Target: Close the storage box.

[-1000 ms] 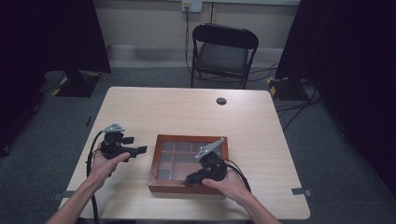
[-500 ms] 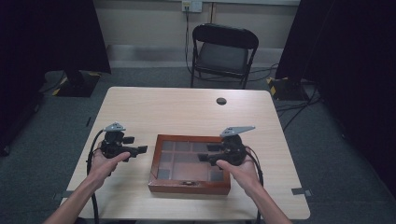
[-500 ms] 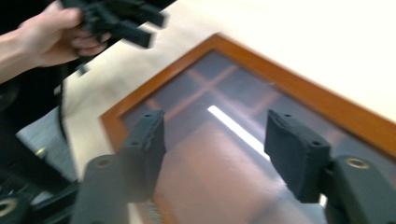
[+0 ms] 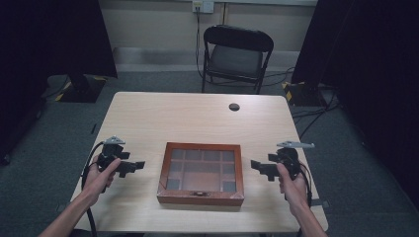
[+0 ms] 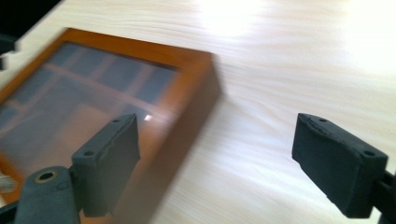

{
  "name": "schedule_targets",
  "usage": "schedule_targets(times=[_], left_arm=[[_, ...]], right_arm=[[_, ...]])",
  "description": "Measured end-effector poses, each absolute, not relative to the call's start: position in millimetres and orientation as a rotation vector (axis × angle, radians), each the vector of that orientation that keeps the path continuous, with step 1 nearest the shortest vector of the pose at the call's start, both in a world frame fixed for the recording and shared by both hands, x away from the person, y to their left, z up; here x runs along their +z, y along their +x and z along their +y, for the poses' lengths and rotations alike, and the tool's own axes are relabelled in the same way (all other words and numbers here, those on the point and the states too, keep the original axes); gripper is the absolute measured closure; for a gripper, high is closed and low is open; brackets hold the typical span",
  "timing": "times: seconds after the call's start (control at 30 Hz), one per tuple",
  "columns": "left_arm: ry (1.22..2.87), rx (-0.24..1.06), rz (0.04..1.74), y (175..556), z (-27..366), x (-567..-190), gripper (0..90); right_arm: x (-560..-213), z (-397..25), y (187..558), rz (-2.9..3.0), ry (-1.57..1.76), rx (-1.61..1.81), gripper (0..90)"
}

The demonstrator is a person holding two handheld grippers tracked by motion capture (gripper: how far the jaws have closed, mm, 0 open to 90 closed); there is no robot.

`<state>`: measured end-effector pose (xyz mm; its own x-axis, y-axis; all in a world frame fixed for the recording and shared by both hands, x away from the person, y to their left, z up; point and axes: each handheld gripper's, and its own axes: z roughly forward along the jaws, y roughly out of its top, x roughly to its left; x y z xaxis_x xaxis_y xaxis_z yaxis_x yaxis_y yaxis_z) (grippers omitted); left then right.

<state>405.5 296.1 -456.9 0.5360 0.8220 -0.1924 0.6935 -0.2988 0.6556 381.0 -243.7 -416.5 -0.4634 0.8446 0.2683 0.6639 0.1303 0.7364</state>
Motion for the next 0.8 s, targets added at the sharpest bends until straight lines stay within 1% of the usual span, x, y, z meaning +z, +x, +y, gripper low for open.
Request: schedule_targets(times=[0.1, 0.13, 0.2, 0.23, 0.3, 0.4, 0.47, 0.53, 0.57, 0.6, 0.63, 0.8], left_arm=[[2.112, 0.237, 1.249, 405.9, 295.6, -464.8, 17.2], [2.112, 0.237, 1.249, 405.9, 295.6, -464.8, 17.3], [2.147, 0.256, 1.278, 407.8, 294.5, -473.9, 17.8], [2.178, 0.278, 1.293, 408.0, 292.5, -480.6, 17.9], [2.177, 0.345, 1.298, 406.5, 291.0, -483.8, 15.8], [2.163, 0.445, 1.305, 404.8, 288.6, -488.5, 15.8], [2.141, 0.452, 1.309, 405.1, 288.7, -491.0, 12.7], [2.125, 0.473, 1.332, 405.9, 290.1, -494.1, 5.9], [2.113, 0.486, 1.328, 406.6, 291.6, -496.6, 1.5], [2.102, 0.485, 1.318, 406.8, 293.1, -497.6, 0.0], [2.106, 0.484, 1.294, 407.1, 294.7, -498.1, 0.0], [2.081, 0.507, 1.262, 405.3, 296.5, -501.2, 0.0]], right_arm=[[-430.2, -261.2, 378.7, 2.143, 1.587, 1.166, 14.8], [-430.2, -261.2, 378.7, 2.143, 1.587, 1.166, 14.8], [-445.9, -272.7, 378.6, 2.101, 1.654, 1.061, 14.9], [-456.2, -274.8, 380.2, 2.113, 1.683, 0.966, 15.0], [-462.1, -273.9, 381.6, 2.128, 1.694, 0.878, 15.0], [-473.3, -271.2, 385.4, 2.103, 1.672, 0.77, 15.1], [-479.1, -268.1, 386.3, 2.103, 1.677, 0.73, 15.1], [-483.9, -264.7, 386.1, 2.095, 1.671, 0.7, 12.3], [-486.4, -263.1, 386.1, 2.082, 1.636, 0.688, 8.7], [-489.1, -262.0, 385.9, 2.063, 1.633, 0.704, 4.5], [-492.3, -261.4, 385.8, 2.049, 1.622, 0.722, 0.0], [-499.6, -261.8, 383.6, 1.984, 1.582, 0.787, 0.0]])
